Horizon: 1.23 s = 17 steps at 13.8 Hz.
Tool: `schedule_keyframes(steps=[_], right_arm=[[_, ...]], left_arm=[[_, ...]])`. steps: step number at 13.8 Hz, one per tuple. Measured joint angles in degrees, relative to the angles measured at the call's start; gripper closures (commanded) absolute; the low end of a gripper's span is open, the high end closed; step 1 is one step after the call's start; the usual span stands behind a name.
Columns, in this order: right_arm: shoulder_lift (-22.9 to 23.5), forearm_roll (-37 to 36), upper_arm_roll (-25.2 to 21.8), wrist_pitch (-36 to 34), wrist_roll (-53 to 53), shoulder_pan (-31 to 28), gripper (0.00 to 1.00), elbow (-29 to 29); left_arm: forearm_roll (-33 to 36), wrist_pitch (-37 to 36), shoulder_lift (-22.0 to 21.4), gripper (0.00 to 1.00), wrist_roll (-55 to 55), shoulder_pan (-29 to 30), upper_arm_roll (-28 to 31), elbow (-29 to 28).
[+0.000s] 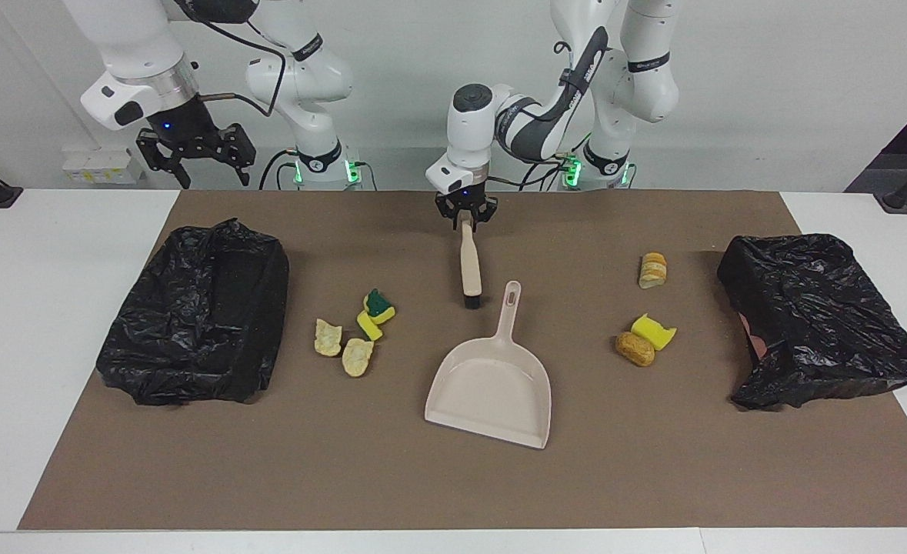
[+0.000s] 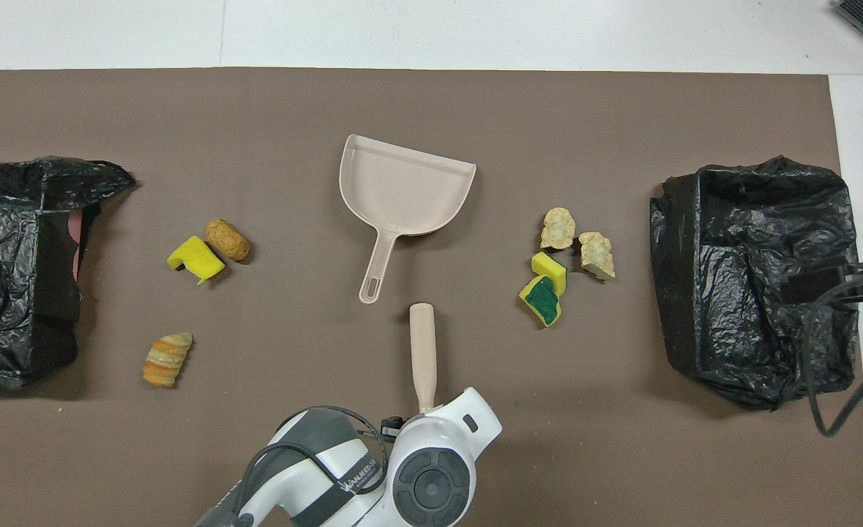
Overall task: Sweep and dump trash in bin
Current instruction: 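Grasp the beige brush handle with the left gripper and lift it, then grasp the dustpan with the right gripper while the left gripper brings the brush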
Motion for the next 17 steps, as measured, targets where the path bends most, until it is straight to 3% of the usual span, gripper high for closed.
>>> schedule_keyframes(steps=[3, 9, 13, 17], right_arm=[[0.00, 0.00, 0.00, 0.00, 0.00, 0.00, 0.00, 0.00], [0.00, 0.00, 0.00, -0.01, 0.12, 0.00, 0.00, -0.05], [0.00, 0.04, 1.09, -0.15, 1.28, 0.34, 0.00, -0.85], [0.37, 0.13, 7.67, 1.49, 12.89, 0.83, 0.00, -1.68]], left_arm=[[-0.01, -1.18, -0.70, 1.00, -2.15, 0.40, 1.00, 0.42], [0.04, -17.52, -4.19, 1.00, -14.71, 2.19, 1.66, 2.97], [1.50, -25.95, -6.86, 1.00, -15.41, 9.28, 1.84, 3.07], [5.33, -30.40, -7.69, 1.00, -15.09, 17.01, 2.02, 2.99]])
